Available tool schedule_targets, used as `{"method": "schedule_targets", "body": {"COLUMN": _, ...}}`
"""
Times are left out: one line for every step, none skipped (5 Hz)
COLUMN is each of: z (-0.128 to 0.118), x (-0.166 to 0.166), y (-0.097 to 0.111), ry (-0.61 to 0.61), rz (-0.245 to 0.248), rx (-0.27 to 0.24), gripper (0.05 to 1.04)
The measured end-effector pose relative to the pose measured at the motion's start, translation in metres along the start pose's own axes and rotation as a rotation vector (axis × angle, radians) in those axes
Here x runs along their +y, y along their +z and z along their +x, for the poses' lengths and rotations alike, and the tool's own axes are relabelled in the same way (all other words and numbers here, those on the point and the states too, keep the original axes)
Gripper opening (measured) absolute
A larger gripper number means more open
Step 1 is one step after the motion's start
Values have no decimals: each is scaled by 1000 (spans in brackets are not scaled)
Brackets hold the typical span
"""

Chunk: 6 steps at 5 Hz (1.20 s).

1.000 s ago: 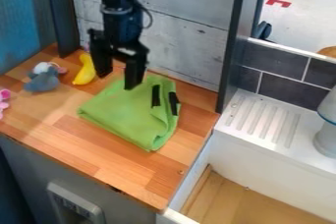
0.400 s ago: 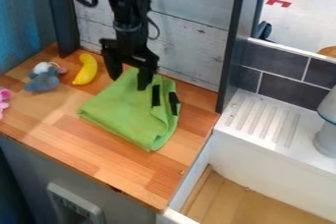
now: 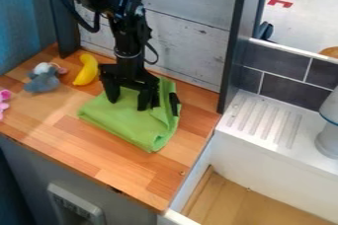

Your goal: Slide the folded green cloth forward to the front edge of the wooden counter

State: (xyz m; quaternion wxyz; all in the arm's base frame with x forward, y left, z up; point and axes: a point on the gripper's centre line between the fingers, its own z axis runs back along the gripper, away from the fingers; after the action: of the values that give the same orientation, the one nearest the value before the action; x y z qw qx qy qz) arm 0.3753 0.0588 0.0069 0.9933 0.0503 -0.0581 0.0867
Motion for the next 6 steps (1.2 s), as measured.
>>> {"method": "schedule_targets", "body": {"z": -18, "x": -2, "y": 1, "ry": 4, "rz": -10, "rx": 32, "gripper": 1001}}
{"method": "schedule_targets", "body": {"z": -49, "x": -10, "y": 5, "ry": 5, "rz": -47, "rx": 74, "gripper": 1001}}
{"method": "schedule_targets", "body": {"z": -59, "x": -27, "y": 6, "ry": -37, "rz": -66, "rx": 94, "gripper": 1001}}
{"method": "schedule_targets", "body": {"z": -66, "x": -35, "y": 6, "ry": -42, "rz": -73, "rx": 87, "gripper": 1001}}
{"method": "schedule_targets", "body": {"z": -65, "x": -40, "y": 5, "ry": -25, "rz": -93, "rx": 111, "gripper": 1001}}
{"method": "schedule_targets", "body": {"z": -68, "x": -47, "y": 6, "ry": 12, "rz": -137, "rx": 165, "gripper": 1000}}
